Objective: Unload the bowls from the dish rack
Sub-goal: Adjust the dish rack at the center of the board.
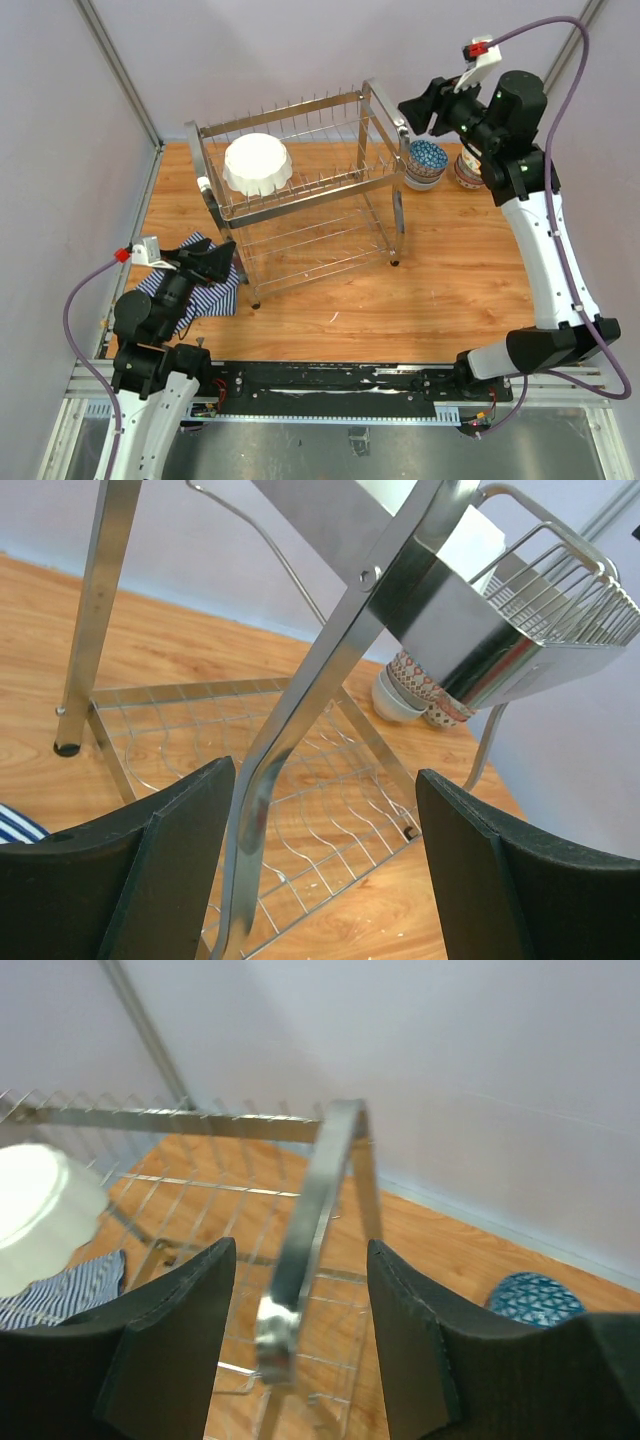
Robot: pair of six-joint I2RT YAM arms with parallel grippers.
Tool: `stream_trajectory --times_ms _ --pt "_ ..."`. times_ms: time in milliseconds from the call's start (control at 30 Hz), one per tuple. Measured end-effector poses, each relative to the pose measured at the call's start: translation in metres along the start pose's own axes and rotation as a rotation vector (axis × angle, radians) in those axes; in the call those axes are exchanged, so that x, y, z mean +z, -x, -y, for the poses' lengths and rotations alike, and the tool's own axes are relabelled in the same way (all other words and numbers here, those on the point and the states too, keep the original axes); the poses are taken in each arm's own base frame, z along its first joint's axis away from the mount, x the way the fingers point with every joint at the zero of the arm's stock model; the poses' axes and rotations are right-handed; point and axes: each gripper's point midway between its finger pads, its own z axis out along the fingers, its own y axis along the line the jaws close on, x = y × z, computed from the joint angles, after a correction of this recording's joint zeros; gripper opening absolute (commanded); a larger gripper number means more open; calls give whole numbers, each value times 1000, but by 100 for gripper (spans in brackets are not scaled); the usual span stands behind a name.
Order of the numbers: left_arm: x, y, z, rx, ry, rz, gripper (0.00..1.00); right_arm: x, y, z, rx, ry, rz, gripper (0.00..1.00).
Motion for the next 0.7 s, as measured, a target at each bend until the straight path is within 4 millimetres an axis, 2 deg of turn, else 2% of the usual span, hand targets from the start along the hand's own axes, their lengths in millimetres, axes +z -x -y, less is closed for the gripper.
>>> stream_trajectory --times_ms 100,233,400,700 --pt "1 -3 -3 -2 14 -14 78 1 -8 -30 -3 66 -33 56" --pt "4 -6 -7 -4 31 -26 78 7 -26 -52 -2 100 -99 55" --pt "8 -9 -13 -6 60 -37 78 12 -37 -52 -13 58 -153 54" --pt "15 -12 -21 -7 99 -49 78 14 -39 -51 -54 -7 -169 55"
